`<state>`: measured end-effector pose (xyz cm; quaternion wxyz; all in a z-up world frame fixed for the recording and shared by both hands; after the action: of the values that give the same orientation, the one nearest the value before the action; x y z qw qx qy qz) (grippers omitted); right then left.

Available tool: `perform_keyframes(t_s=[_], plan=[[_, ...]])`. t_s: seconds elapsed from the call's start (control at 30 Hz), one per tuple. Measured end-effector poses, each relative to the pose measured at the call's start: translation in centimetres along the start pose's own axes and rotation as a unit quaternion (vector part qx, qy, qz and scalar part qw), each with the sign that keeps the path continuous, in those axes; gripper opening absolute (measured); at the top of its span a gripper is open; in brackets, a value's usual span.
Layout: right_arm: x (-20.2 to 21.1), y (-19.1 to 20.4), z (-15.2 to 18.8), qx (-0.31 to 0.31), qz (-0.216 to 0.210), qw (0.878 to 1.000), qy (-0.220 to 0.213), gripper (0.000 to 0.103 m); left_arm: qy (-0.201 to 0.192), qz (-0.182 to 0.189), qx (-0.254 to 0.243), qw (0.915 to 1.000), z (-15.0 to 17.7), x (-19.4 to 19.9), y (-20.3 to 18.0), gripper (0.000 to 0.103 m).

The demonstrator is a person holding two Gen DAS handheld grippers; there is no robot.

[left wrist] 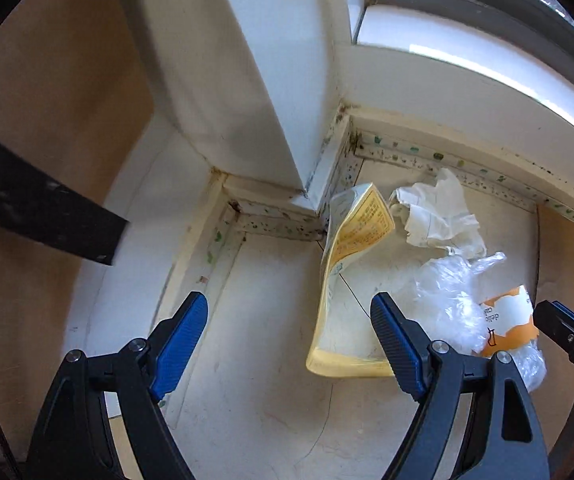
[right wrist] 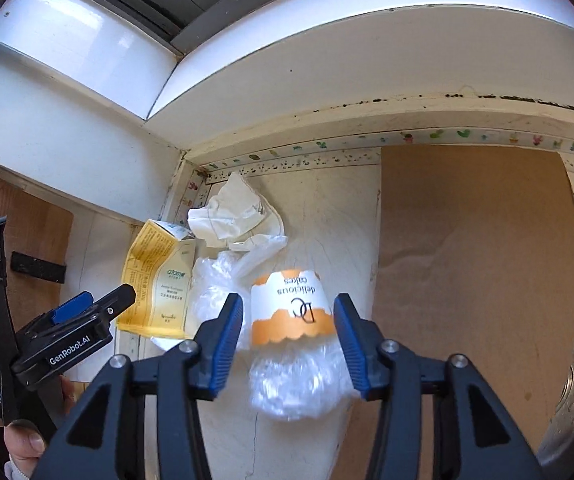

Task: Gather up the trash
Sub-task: 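Grasp yellow carton with left tool while right tool grasps orange cake cup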

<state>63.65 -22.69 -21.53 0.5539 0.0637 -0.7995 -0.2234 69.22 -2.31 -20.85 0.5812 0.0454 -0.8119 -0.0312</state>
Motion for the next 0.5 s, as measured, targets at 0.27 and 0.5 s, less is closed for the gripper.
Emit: perform_keyframes(t_s=[0.27,0.5], plan=[[-2.8,0.6,0.8,0.020,-0.011,0.999,0.035,0.052,0.049,0.043,0.029,0.9975,2.7,-4.1,-0.1,0.018],[-2.6,1.3,1.0,0.036,-0.006,0.999,0.024,0.045,0.035,0.056,0.049,0.9966,4.7,-3.7,0.7,0.004]])
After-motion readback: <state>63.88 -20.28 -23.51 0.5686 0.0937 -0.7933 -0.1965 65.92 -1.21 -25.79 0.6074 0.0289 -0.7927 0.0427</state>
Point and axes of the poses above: each gripper's, at about its wrist camera, not at the fingertips, and x roughly against the way its jaws point, y to its left, z to its underside, the point moved 10 cm from there along -x, roughly the way its jaws point, and after that the axes turned 7 degrees about z, right-handed, at the moved point
